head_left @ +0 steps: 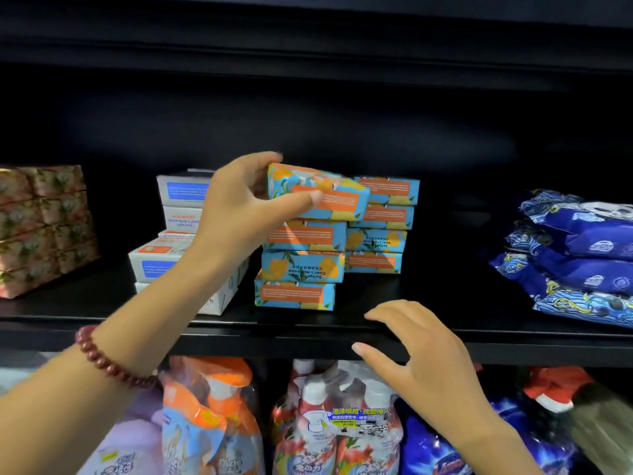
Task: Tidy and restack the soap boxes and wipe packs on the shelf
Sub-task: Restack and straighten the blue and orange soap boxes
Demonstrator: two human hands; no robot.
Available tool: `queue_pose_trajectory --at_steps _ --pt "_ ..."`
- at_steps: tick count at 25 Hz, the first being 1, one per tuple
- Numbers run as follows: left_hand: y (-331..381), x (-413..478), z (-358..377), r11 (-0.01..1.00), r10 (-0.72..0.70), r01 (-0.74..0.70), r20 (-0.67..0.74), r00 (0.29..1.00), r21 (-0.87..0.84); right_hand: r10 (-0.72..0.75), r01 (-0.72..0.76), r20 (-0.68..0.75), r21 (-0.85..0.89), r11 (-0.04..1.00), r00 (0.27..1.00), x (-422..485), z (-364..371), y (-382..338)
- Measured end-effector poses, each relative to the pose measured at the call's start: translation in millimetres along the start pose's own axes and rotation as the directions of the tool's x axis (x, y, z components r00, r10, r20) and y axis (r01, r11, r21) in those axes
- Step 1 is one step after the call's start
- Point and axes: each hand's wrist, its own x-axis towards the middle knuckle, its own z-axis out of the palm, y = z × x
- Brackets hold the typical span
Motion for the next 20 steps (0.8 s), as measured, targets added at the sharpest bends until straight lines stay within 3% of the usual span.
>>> queue_pose_trajectory --at_steps 4,7,11,13,16,18,20 --pt "-15 -4 5 0.999 -0.044 0.044 0.008 0.999 -0.003 -0.034 0.033 -0.038 -0.024 0.999 0.999 -1 2 2" --pt "-20 -10 8 0.996 0.039 -0.034 -0.062 0.997 0.084 -0.037 0.035 -0.044 -0.028 0.999 0.998 -2 3 3" --pt "-20 -15 10 0.993 0.105 -0.101 -0.073 0.992 0.059 -0.040 0.039 -0.016 -0.020 0.999 0.999 -2 2 3" --pt "-20 -22 8 0.969 0.222 -0.205 -0.122 0.967 0.135 -0.030 0.029 0.019 0.013 0.999 0.999 -1 0 3" --pt "-22 -47 6 0.865 0.466 -0.408 -0.169 0.868 0.291 0.043 -0.058 0.066 0.248 0.967 0.997 14 -9 4" --pt "-27 -68 12 0.856 0.480 -0.434 -0.118 0.869 0.282 0.072 -0.053 -0.041 0.356 0.933 0.997 33 -16 7" --pt "-33 -85 24 0.876 0.426 -0.413 0.002 0.905 0.248 0.082 -0.012 -0.196 0.336 0.942 0.977 59 -23 12"
